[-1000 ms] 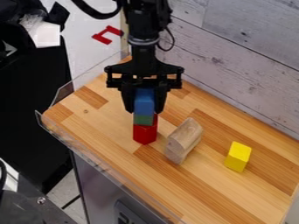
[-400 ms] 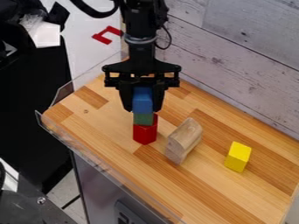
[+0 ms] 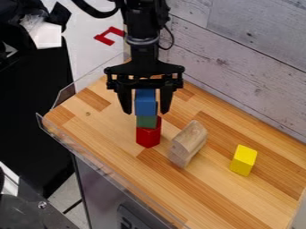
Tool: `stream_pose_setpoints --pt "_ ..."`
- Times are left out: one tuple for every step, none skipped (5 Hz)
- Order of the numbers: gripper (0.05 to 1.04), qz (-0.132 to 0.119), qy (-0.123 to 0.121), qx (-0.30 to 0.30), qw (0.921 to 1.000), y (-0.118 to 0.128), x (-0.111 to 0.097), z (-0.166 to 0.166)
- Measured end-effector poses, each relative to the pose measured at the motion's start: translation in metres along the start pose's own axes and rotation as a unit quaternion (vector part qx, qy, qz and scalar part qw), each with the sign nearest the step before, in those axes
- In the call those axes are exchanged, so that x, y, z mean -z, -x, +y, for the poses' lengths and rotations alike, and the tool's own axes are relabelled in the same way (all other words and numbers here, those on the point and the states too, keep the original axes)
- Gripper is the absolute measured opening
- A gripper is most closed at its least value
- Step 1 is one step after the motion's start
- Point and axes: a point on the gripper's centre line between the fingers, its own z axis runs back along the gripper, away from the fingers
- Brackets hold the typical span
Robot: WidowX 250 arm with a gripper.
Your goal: Put blue block on green block from right side
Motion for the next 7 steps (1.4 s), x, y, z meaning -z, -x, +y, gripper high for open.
stream_pose_setpoints --pt "1.008 0.0 0.006 -0.004 1.0 0.0 0.0 -0.001" --pt "1.001 -0.001 0.006 -0.007 1.0 0.001 -0.003 -0.001" --pt "1.0 -0.039 0.006 -0.014 0.9991 0.004 -0.03 -0.002" --pt "1.0 -0.051 -0.015 -0.014 0.9985 0.013 -0.045 -0.006" --pt "1.0 -0.061 -0.042 0.022 0.997 0.018 -0.058 -0.024" --pt "1.0 -0.053 -0.051 0.1 0.9923 0.037 -0.051 -0.061" --pt "1.0 -0.036 -0.047 0.163 0.9848 0.055 -0.038 -0.099"
